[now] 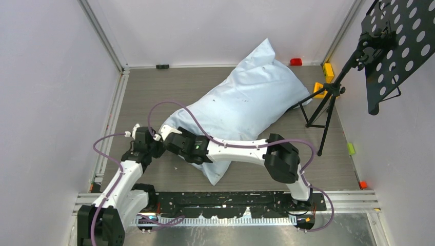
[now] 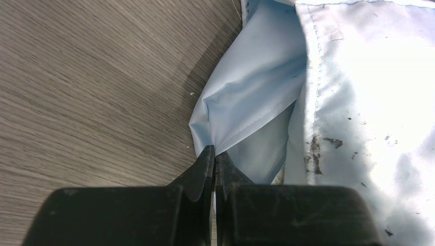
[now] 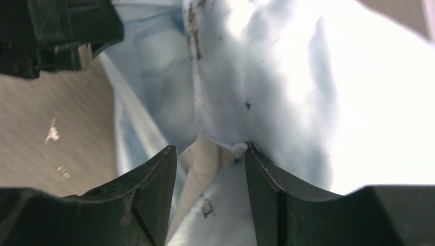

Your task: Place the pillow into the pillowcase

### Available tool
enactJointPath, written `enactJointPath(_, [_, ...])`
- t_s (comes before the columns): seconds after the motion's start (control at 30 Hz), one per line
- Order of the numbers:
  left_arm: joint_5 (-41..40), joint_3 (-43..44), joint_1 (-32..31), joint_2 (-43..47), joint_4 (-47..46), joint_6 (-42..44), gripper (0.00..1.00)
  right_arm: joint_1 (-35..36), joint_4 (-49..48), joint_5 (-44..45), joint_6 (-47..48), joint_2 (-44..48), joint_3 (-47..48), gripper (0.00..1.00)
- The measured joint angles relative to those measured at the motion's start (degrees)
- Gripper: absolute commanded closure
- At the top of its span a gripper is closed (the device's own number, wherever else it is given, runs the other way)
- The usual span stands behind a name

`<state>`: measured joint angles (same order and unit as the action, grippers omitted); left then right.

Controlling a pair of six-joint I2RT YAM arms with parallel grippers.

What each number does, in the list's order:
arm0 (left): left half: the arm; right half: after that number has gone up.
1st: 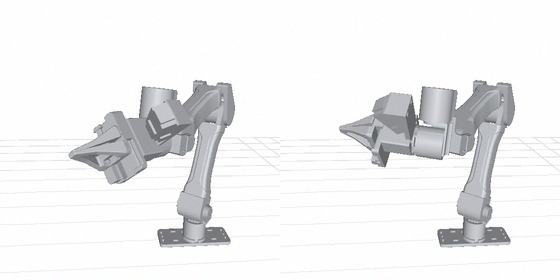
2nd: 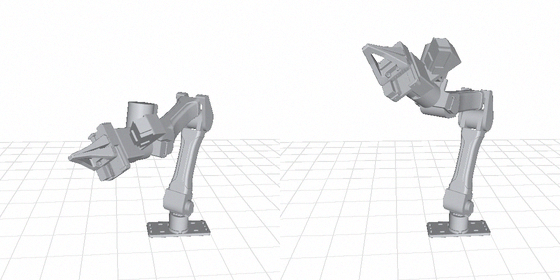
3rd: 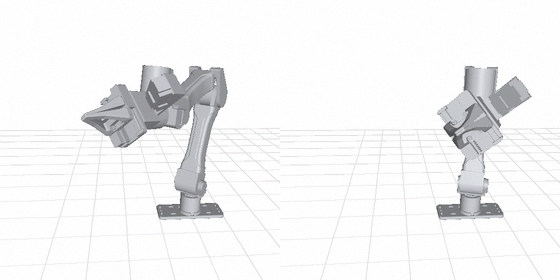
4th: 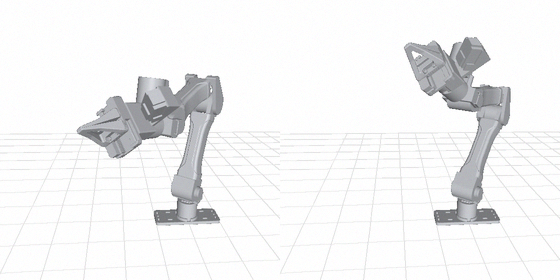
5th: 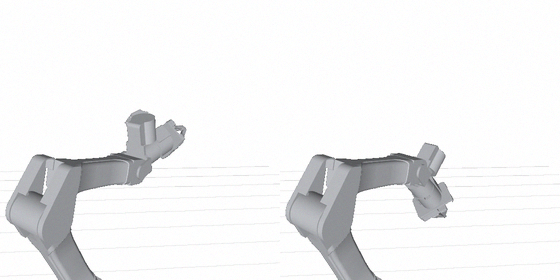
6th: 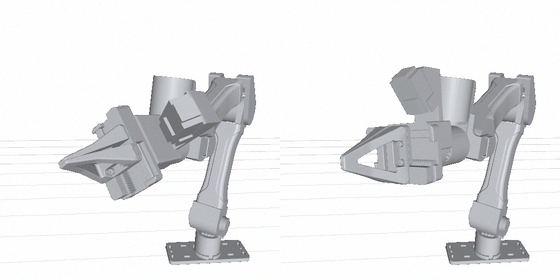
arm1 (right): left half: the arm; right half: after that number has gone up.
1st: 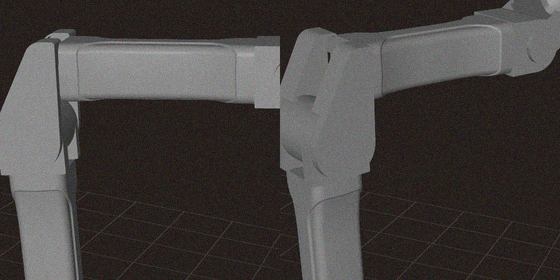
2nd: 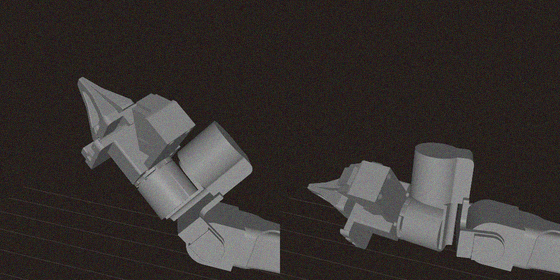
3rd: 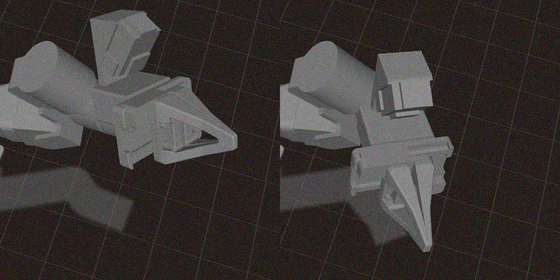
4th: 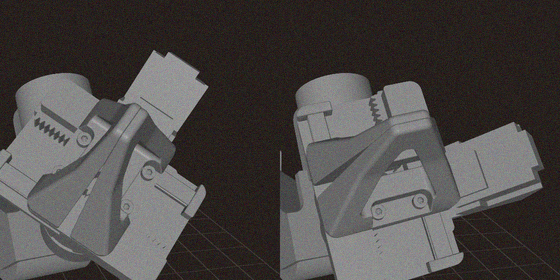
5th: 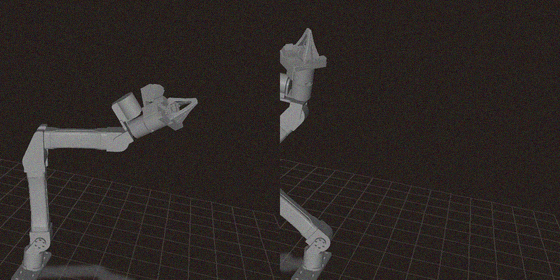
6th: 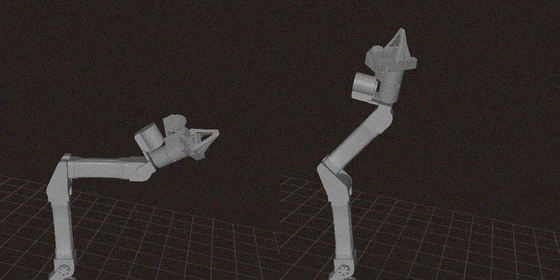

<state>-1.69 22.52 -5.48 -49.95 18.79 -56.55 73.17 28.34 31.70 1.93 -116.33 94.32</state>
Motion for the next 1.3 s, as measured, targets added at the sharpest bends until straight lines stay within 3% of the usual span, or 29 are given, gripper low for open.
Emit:
enactJointPath(0.33, [0.76, 0.81, 1.38, 0.13, 1.53, 0.0, 1.0, -0.79, -11.02, 8.85, 13.42, -3.63, 2.54, 0.35])
enactJointPath(0.57, [1.4, 0.87, 2.29, 0.13, 2.03, -0.11, 1.0, -2.27, -17.03, 8.74, 17.25, -4.59, 2.67, 0.3])
enactJointPath(0.77, [1.9, 1.66, 3.61, -0.17, 2.27, -0.31, 1.0, -3.93, -16.2, 3.93, 16.09, -6.75, 6.84, 0.3])
enactJointPath(0.83, [1.81, 2.01, 4.11, -0.5, 2.29, -0.33, 1.0, -4.48, -14.78, 1.29, 15.15, -7.45, 8.44, 0.36])
enactJointPath(1.0, [1.53, 2.43, 4.13, -1.7, 2.62, -0.37, 1.0, -5.95, -11.15, -4.92, 12.68, -7.96, 10.16, 0.98])
enactJointPath(1.13, [0.26, 2.43, 1.16, -1.57, 2.67, -0.42, 1.0, -9.97, -10.43, -8.74, 5.7, -7.98, 9.68, 1.0])
enactJointPath(1.3, [-0.96, 3.82, 0.55, -4.09, 2.45, -0.48, 1.0, -16.68, -8.15, -19.58, -2.64, -5.01, 6.64, 1.0])
